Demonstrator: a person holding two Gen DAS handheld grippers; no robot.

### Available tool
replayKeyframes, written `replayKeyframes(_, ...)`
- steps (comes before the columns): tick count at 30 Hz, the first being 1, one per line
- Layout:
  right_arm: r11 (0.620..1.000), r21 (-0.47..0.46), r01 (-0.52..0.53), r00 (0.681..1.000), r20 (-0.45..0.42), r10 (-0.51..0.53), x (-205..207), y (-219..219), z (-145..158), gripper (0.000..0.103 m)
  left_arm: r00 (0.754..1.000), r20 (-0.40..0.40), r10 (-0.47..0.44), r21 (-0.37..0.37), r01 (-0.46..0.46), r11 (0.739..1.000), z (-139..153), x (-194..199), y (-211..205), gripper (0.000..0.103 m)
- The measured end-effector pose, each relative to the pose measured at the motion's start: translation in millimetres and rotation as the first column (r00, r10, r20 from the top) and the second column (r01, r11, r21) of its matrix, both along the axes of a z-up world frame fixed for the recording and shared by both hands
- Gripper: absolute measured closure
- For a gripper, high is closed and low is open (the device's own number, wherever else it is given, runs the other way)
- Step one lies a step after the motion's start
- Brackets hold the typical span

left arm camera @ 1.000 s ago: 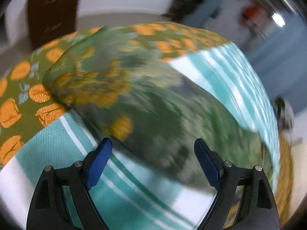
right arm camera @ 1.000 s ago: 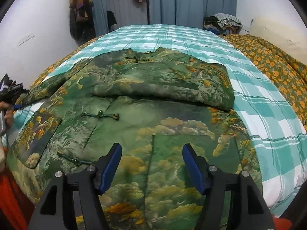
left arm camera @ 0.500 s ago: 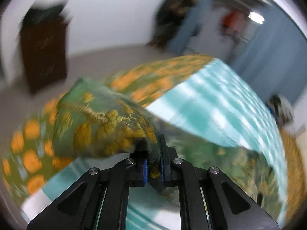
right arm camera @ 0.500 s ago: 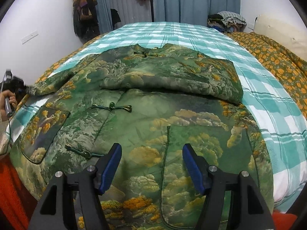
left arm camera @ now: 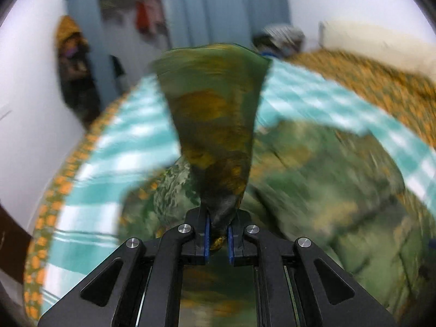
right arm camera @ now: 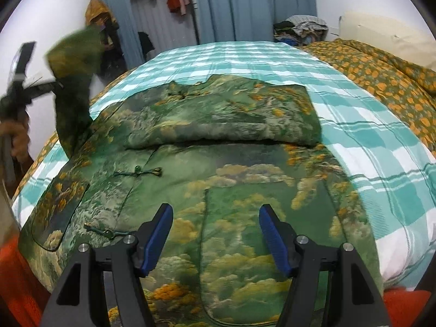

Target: Fold large clothes

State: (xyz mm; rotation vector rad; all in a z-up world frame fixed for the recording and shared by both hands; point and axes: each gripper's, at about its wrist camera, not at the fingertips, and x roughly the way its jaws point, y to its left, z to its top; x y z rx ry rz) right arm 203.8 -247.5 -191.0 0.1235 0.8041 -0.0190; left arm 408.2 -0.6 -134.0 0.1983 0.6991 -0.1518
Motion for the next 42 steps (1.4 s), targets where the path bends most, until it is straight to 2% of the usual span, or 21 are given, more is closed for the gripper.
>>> replayKeyframes(2, 1.000, 0.007, 0.010, 1.000, 0.000, -0.010, -2, -5, 1, 0.036, 0.998, -0.067, -0.019, 0.032, 0.021, 0.999, -30, 4, -24, 0.096)
replayKeyframes(6, 0.999, 0.034, 0.006, 1.000, -0.003, -0.006, 1, -10, 4, 0.036, 0.991, -0.134, -0.032, 0.128, 0.049, 0.991, -61, -6, -47, 0.091)
replayKeyframes(8, 0.996, 0.078, -0.035, 0.999, -0.013, 0.037, 12, -8, 8, 0.036, 0.987, -0.153, -0.044, 0.169, 0.070, 0.983, -69, -9, -54, 0.075)
replayKeyframes(9, 0.994, 0.094, -0.055, 0.998, -0.014, 0.057, 18, -7, 10, 0.036, 0.986, -0.157, -0.055, 0.178, 0.083, 0.981, -69, -14, -56, 0.071)
replayKeyframes(10, 0.990, 0.112, -0.081, 0.997, -0.011, 0.083, 28, -5, 14, 0.036, 0.987, -0.151, -0.057, 0.202, 0.087, 0.975, -68, -19, -58, 0.062)
replayKeyframes(11, 0.984, 0.136, -0.114, 0.993, -0.015, 0.117, 43, -2, 19, 0.036, 0.988, -0.141, -0.055, 0.221, 0.085, 0.972, -66, -24, -57, 0.049)
replayKeyframes(12, 0.978, 0.164, -0.130, 0.991, -0.023, 0.135, 57, -1, 23, 0.036, 0.990, -0.134, -0.052, 0.225, 0.082, 0.971, -63, -31, -54, 0.043)
replayKeyframes(13, 0.973, 0.190, -0.133, 0.990, -0.022, 0.140, 67, 0, 26, 0.036, 0.989, -0.135, -0.057, 0.204, 0.084, 0.975, -60, -38, -48, 0.031)
replayKeyframes(14, 0.960, 0.241, -0.143, 0.988, -0.018, 0.152, 85, 0, 30, 0.036, 0.986, -0.149, -0.070, 0.152, 0.093, 0.984, -58, -45, -40, 0.024)
replayKeyframes(17, 0.923, 0.349, -0.165, 0.982, -0.030, 0.187, 127, 6, 31, 0.036, 0.980, -0.188, -0.064, 0.030, 0.071, 0.997, -52, -63, -15, 0.023)
replayKeyframes(20, 0.868, 0.473, -0.150, 0.973, -0.086, 0.215, 169, 16, 16, 0.036, 0.978, -0.210, -0.016, -0.011, 0.014, 1.000, -55, -79, 8, 0.023)
replayKeyframes(22, 0.847, 0.516, -0.131, 0.966, -0.127, 0.226, 184, 25, 4, 0.036, 0.975, -0.223, 0.012, -0.044, -0.023, 0.999, -55, -91, 25, 0.023)
replayKeyframes(26, 0.871, 0.488, -0.063, 0.944, -0.253, 0.210, 202, 47, -25, 0.036, 0.967, -0.249, 0.046, -0.093, -0.071, 0.993, -59, -103, 47, 0.023)
replayKeyframes(27, 0.871, 0.487, -0.064, 0.940, -0.263, 0.216, 203, 51, -27, 0.039, 0.966, -0.255, 0.051, -0.101, -0.079, 0.992, -59, -105, 50, 0.023)
replayKeyframes(28, 0.873, 0.481, -0.080, 0.935, -0.266, 0.233, 205, 58, -29, 0.050, 0.964, -0.260, 0.055, -0.108, -0.085, 0.991, -59, -106, 53, 0.023)
replayKeyframes(29, 0.885, 0.455, -0.103, 0.931, -0.270, 0.247, 208, 66, -26, 0.082, 0.963, -0.265, 0.058, -0.119, -0.092, 0.989, -58, -105, 55, 0.023)
replayKeyframes(30, 0.896, 0.429, -0.118, 0.934, -0.257, 0.247, 211, 71, -19, 0.085, 0.962, -0.267, 0.060, -0.128, -0.097, 0.987, -56, -105, 56, 0.023)
replayKeyframes(34, 0.926, 0.327, -0.186, 0.963, -0.127, 0.238, 227, 76, 28, 0.085, 0.967, -0.248, 0.066, -0.173, -0.111, 0.979, -45, -97, 61, 0.023)
replayKeyframes(36, 0.950, 0.233, -0.206, 0.969, -0.087, 0.231, 243, 75, 47, 0.086, 0.968, -0.241, 0.067, -0.183, -0.113, 0.977, -41, -93, 62, 0.021)
replayKeyframes(39, 0.969, 0.158, -0.192, 0.972, -0.105, 0.210, 254, 65, 40, 0.086, 0.965, -0.250, 0.077, -0.179, -0.124, 0.976, -43, -87, 63, 0.021)
replayKeyframes(42, 0.976, 0.131, -0.173, 0.963, -0.187, 0.195, 260, 62, 0, 0.082, 0.955, -0.284, 0.089, -0.179, -0.144, 0.973, -49, -79, 69, 0.021)
